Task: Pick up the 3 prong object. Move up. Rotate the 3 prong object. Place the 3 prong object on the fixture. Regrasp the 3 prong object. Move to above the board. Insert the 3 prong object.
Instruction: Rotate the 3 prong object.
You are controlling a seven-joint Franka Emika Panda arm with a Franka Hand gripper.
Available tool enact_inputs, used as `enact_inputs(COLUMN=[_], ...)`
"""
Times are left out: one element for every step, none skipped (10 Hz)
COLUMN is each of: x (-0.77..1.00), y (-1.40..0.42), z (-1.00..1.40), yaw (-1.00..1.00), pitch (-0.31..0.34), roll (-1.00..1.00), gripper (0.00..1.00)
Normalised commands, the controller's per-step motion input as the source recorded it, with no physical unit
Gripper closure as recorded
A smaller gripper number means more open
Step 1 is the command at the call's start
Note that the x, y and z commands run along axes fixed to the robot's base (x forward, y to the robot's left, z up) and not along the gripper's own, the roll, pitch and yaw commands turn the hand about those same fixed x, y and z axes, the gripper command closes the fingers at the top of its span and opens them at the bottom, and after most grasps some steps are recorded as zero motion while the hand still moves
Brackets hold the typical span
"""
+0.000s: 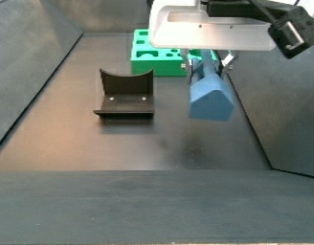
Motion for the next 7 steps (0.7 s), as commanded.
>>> enact_inputs(x=[0.00, 0.00, 0.00, 0.00, 0.00, 0.00, 0.00], y=[0.01, 0.01, 0.01, 0.01, 0.01, 0.01, 0.01], z=[-0.01, -0.01, -0.01, -0.01, -0.01, -0.01, -0.01], yaw=[-1.00, -1.00, -1.00, -1.00, -1.00, -1.00, -1.00], pitch=[-0.001, -0.001, -0.001, -0.001, -0.001, -0.001, -0.001], roll=[0.00, 0.00, 0.00, 0.00, 0.00, 0.00, 0.00], gripper=[1.00, 1.00, 1.00, 1.00, 1.00, 1.00, 1.00])
